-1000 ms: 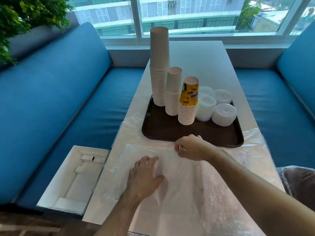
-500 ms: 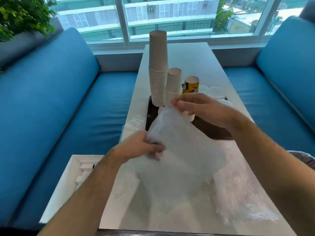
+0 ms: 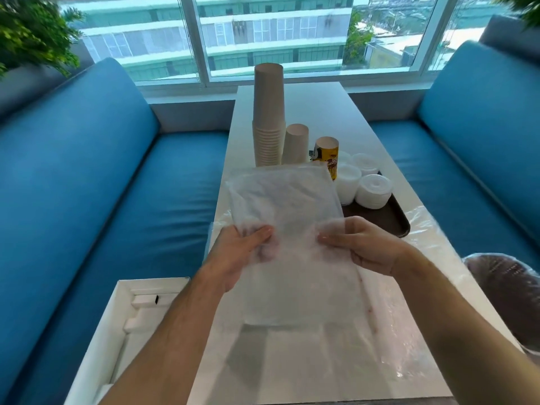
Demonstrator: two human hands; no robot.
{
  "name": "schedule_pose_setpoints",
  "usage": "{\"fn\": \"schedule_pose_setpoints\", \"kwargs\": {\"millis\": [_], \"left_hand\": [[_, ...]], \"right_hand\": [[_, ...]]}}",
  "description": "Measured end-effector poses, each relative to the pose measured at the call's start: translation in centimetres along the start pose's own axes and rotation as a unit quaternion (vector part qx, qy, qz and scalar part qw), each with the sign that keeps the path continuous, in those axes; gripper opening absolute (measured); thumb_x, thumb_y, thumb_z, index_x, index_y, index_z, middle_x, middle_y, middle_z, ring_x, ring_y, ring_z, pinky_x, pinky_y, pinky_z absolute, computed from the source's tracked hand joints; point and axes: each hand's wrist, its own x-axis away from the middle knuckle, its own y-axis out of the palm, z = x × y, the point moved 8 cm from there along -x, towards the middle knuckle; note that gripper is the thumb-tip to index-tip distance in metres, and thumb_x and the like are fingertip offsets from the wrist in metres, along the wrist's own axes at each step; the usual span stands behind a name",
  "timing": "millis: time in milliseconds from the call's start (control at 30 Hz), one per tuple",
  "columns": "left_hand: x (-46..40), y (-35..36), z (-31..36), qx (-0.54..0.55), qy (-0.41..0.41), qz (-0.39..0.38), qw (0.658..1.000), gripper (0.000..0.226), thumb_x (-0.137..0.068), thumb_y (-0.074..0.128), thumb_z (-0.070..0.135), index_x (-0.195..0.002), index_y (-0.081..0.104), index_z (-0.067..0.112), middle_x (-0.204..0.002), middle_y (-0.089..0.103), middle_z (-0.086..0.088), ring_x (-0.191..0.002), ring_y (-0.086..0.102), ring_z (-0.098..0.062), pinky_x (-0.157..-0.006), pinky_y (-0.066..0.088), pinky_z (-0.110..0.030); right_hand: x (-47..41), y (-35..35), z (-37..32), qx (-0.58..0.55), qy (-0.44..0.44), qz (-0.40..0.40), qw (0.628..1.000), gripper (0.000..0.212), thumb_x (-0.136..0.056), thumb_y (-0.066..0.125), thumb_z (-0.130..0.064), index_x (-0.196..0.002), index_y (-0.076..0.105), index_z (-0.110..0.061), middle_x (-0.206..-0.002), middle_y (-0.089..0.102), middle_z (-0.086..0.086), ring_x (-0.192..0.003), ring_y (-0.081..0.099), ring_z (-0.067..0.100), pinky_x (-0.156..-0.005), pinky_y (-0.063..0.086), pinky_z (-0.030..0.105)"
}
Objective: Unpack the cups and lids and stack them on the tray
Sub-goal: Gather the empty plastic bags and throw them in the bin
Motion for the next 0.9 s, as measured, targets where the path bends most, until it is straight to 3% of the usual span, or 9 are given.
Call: {"fn": "schedule_pose_setpoints", "kwargs": {"millis": [133,200,267,367,533,633,733,800,900], "left_hand": [[0.9,-0.1,1.0,-0.071,0.002,-0.082,0.994,0.026,-0.084,0.069,0.027,-0.106,0.075,0.014,-0.087,0.077,-0.01,-0.073,0.074,-0.018,-0.063,0.059,-0.027],[1.2,-0.1,1.6,-0.113,0.016,-0.107,0.988,0.021,-0.092,0.065,0.02,-0.111,0.074,0.017,-0.085,0.077,-0.01,-0.073,0.074,-0.016,-0.064,0.059,-0.025],[1.5,0.0,2.4,-0.121,0.033,-0.118,0.985,0.022,-0.094,0.063,0.01,-0.104,0.077,0.023,-0.085,0.077,-0.01,-0.073,0.074,-0.016,-0.07,0.061,-0.026],[1.7,-0.3,3.6,-0.13,0.061,-0.118,0.983,0.026,-0.088,0.067,0.008,-0.085,0.083,0.028,-0.087,0.078,-0.006,-0.079,0.075,-0.015,-0.077,0.061,-0.027],[1.8,-0.6,5.8,-0.219,0.126,-0.122,0.96,0.01,-0.082,0.076,0.006,-0.081,0.082,0.014,-0.084,0.078,-0.004,-0.079,0.072,-0.008,-0.075,0.056,-0.019],[2.3,-0.5,6.9,-0.277,0.155,-0.145,0.937,0.028,-0.087,0.064,-0.015,-0.08,0.079,0.007,-0.079,0.076,0.004,-0.079,0.069,-0.003,-0.075,0.053,-0.015],[2.4,-0.4,7.4,-0.303,0.159,-0.161,0.926,0.044,-0.088,0.059,-0.019,-0.091,0.082,0.018,-0.095,0.077,0.006,-0.092,0.07,-0.007,-0.084,0.054,-0.018],[2.6,-0.2,7.5,-0.32,0.167,-0.173,0.917,0.051,-0.089,0.059,-0.018,-0.092,0.083,0.027,-0.103,0.075,0.007,-0.101,0.069,-0.01,-0.091,0.053,-0.021],[3.1,0.1,7.2,-0.289,0.146,-0.23,0.918,0.043,-0.084,0.068,-0.014,-0.099,0.082,0.024,-0.11,0.074,0.003,-0.105,0.069,-0.013,-0.09,0.053,-0.019]], "right_hand": [[0.2,-0.8,-0.9,-0.001,-0.009,0.013,1.0,0.033,-0.085,0.061,-0.007,-0.114,0.068,0.007,-0.098,0.075,0.017,-0.079,0.076,0.02,-0.069,0.063,0.03],[0.2,-1.1,-1.4,-0.007,-0.01,0.014,1.0,0.032,-0.086,0.06,-0.008,-0.114,0.068,0.005,-0.102,0.074,0.018,-0.083,0.076,0.021,-0.071,0.063,0.033],[0.2,-1.3,-1.8,-0.022,-0.006,0.011,1.0,0.03,-0.087,0.06,-0.009,-0.112,0.072,0.001,-0.108,0.073,0.019,-0.088,0.075,0.022,-0.075,0.063,0.035],[0.3,-1.7,-2.5,-0.03,-0.009,0.011,0.999,0.024,-0.085,0.06,-0.008,-0.097,0.08,-0.008,-0.099,0.076,0.013,-0.084,0.075,0.018,-0.073,0.063,0.03],[0.5,-0.9,-4.2,-0.009,-0.035,0.01,0.999,0.014,-0.071,0.071,-0.008,-0.079,0.082,-0.011,-0.088,0.077,0.008,-0.076,0.076,0.016,-0.063,0.061,0.026],[0.2,-1.9,-4.8,-0.037,-0.052,0.049,0.997,0.027,-0.095,0.053,0.0,-0.093,0.076,-0.014,-0.09,0.078,0.006,-0.078,0.076,0.016,-0.063,0.061,0.027],[-0.2,-2.3,-5.1,-0.009,-0.048,0.049,0.998,0.016,-0.082,0.07,-0.004,-0.096,0.074,-0.007,-0.089,0.074,0.01,-0.078,0.074,0.018,-0.064,0.062,0.026],[-0.3,-2.7,-5.4,0.058,-0.036,0.057,0.996,0.012,-0.085,0.065,0.008,-0.092,0.069,-0.001,-0.08,0.069,0.008,-0.067,0.069,0.012,-0.058,0.057,0.02],[-0.6,-1.3,-6.5,0.091,-0.039,-0.021,0.995,0.038,-0.088,0.048,0.01,-0.07,0.073,-0.011,-0.079,0.068,0.003,-0.071,0.064,0.014,-0.069,0.055,0.023]]}}
